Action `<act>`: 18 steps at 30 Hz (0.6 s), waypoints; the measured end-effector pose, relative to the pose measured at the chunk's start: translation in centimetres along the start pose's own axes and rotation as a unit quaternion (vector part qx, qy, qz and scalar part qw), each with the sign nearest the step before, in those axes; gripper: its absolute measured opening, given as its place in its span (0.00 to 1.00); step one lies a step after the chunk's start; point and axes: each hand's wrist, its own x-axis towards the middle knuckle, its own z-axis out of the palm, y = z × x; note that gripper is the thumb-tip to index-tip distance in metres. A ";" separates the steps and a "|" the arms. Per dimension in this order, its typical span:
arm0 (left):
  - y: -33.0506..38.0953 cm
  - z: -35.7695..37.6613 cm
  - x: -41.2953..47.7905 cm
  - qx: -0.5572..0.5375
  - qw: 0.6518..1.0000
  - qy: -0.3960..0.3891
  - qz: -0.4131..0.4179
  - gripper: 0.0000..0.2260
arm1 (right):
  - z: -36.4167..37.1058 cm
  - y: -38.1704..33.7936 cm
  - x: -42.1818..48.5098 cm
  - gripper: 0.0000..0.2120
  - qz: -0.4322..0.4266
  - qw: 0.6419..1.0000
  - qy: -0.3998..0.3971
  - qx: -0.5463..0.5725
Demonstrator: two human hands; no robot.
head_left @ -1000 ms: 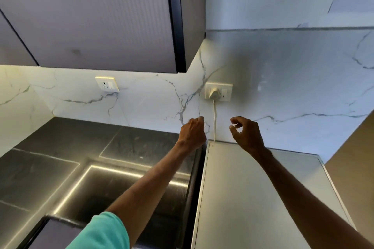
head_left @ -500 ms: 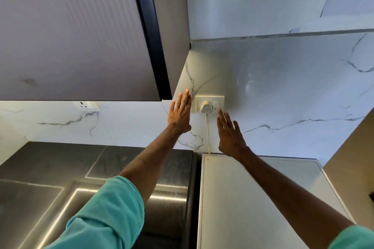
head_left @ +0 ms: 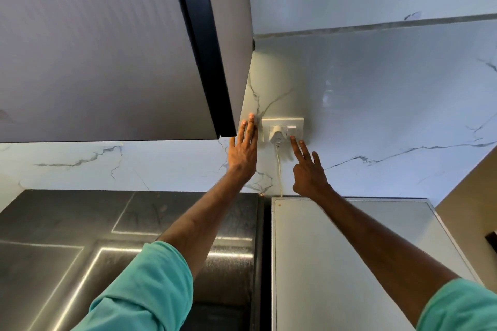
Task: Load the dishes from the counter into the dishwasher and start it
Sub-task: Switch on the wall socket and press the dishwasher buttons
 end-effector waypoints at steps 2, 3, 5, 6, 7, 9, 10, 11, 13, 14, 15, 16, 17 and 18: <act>0.1 0.0 0.1 -0.004 1.000 0.004 0.001 0.53 | 0.1 -0.3 0.2 0.12 0.006 1.000 -0.010 -0.015; 0.2 0.0 0.0 -0.006 1.000 0.005 0.001 0.52 | 0.2 -0.4 0.3 0.13 0.010 1.000 -0.012 -0.020; 0.3 0.0 0.0 -0.007 1.000 0.012 0.004 0.50 | 0.3 -0.6 0.3 0.14 0.013 1.000 -0.008 -0.015; 0.2 0.1 0.0 -0.007 1.000 0.016 0.006 0.50 | 0.4 -0.6 0.3 0.13 0.013 1.000 -0.006 -0.008; 0.2 0.2 0.0 -0.008 1.000 0.020 0.006 0.49 | 0.4 -0.5 0.2 0.13 0.013 1.000 -0.005 -0.006; 0.2 0.3 0.0 -0.009 1.000 0.028 0.005 0.50 | 0.3 -0.4 0.0 0.12 0.010 1.000 0.000 -0.008; 0.2 0.3 0.0 -0.006 1.000 0.028 0.005 0.51 | 0.1 -0.3 -0.1 0.12 0.009 1.000 0.004 -0.004; 0.2 0.1 0.0 -0.004 1.000 0.026 0.005 0.52 | -0.1 -0.3 -0.1 0.11 0.008 1.000 0.007 0.003; 0.3 -0.3 0.1 -0.001 1.000 0.017 0.002 0.52 | -0.6 -0.3 -0.4 0.11 0.006 1.000 0.000 0.008; 0.3 -0.4 0.1 0.001 1.000 0.009 0.000 0.51 | -0.7 -0.3 -0.5 0.11 0.003 1.000 -0.007 0.011; 0.2 -0.7 0.1 0.006 1.000 0.000 -0.002 0.50 | -0.9 -0.3 -0.7 0.11 -0.002 1.000 -0.012 0.012; 0.2 -0.9 0.1 0.010 1.000 -0.008 -0.002 0.48 | -1.0 -0.3 -1.0 0.10 -0.009 1.000 -0.015 0.011; 0.2 -1.2 0.1 0.013 1.000 -0.017 -0.002 0.47 | -1.1 -0.3 -1.2 0.10 -0.014 1.000 -0.015 0.009; 0.2 -1.6 0.1 0.015 1.000 -0.025 -0.001 0.45 | -1.3 -0.3 -1.5 0.10 -0.018 1.000 -0.015 0.009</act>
